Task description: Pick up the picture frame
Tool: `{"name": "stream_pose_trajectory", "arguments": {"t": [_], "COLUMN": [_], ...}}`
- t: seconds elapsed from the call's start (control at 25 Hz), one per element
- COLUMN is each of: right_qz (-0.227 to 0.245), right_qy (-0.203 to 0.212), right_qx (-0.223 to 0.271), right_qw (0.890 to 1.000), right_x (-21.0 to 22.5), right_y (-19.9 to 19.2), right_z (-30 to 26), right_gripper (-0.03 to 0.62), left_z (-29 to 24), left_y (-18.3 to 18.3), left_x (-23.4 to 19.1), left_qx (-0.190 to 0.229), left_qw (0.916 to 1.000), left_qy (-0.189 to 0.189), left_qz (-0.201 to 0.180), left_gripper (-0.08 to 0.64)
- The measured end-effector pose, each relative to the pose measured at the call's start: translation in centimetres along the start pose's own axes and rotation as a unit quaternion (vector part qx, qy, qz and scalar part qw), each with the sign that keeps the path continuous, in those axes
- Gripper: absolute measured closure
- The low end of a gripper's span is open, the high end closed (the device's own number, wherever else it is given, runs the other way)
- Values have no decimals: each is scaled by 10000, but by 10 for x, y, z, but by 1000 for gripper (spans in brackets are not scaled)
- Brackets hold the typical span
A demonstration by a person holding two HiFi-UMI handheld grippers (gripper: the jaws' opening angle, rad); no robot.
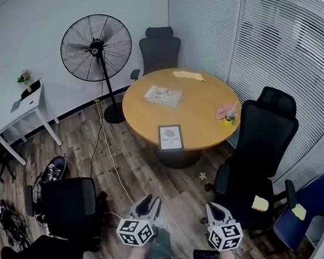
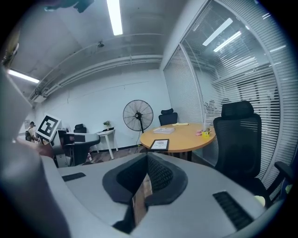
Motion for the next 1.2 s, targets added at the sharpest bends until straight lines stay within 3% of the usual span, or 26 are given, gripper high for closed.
{"name": "stream_pose_trajectory", "arguments": {"t": [0.68,0.88,1.2], "right_qz": [231,624,563], "right_qy": [-256,-441,-846], "right_qx": [-226,-367,-215], "right_qw": [9992,9964,9946], "right_x": [64,80,105], "right_y": [57,61,71], "right_z": [-246,-265,-262], "right_gripper": [580,580,580], "left_z": [-225,-257,-278], "left_y": [61,65,70], "left_x": [-150,-168,-173], "left_qx": [-282,-368,-412], "left_qw": [9989,9975,9968], "left_qy": [-248,-411,-517], "left_qz": [294,451,448], "left_gripper": [408,410,410]}}
Point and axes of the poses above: the fingertips, and each gripper's own axes: z backward along the fingers, x to its right, y out of its top, the point moved 7 cm from there along z, backward along the fingers, and after that the axes turned 6 degrees about x, right-handed, at the moved point
